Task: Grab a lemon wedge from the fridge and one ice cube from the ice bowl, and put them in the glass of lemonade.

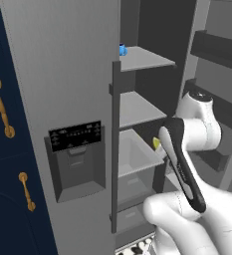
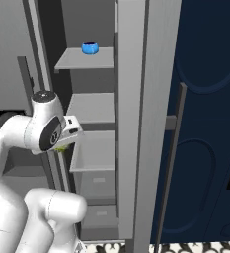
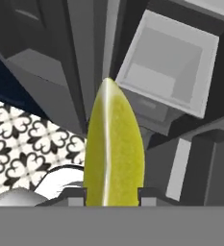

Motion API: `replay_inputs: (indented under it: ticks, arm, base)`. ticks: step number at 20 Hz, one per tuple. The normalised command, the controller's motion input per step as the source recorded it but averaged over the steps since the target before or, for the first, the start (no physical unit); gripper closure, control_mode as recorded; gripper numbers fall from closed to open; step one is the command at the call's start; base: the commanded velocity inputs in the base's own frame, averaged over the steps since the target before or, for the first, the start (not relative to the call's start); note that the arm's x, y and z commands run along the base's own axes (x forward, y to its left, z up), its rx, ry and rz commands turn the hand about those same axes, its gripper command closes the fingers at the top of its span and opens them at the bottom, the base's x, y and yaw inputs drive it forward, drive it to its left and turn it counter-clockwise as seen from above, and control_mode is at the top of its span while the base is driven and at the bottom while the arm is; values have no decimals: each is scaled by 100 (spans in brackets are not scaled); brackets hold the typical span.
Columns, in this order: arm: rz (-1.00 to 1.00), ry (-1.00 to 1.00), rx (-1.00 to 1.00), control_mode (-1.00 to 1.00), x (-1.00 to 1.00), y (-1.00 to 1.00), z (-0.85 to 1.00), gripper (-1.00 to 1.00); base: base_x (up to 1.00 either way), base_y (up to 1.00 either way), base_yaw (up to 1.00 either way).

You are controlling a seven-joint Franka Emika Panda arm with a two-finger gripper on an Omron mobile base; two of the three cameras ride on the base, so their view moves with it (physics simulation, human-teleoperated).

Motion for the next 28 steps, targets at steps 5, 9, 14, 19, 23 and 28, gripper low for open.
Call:
replay_inputs:
  ticks: [5,9,14,19,23,28]
  arm:
    - [-21,-1,0,-100,-79,-15,38,100]
    - [-17,-12,0,-100,-76,-1,37,100]
    - [-3,-16,0,-100,-99,3,6,100]
    - [31,-2,0,-100,-98,14,-8,100]
    - [16,-15,0,-100,21,-8,2,100]
    - [4,-15,0,-100,77,-15,0,100]
  base:
    - [0,0,0]
    - [0,0,0]
    - [0,0,0]
    - [0,0,0]
    - [0,0,0]
    - [0,0,0]
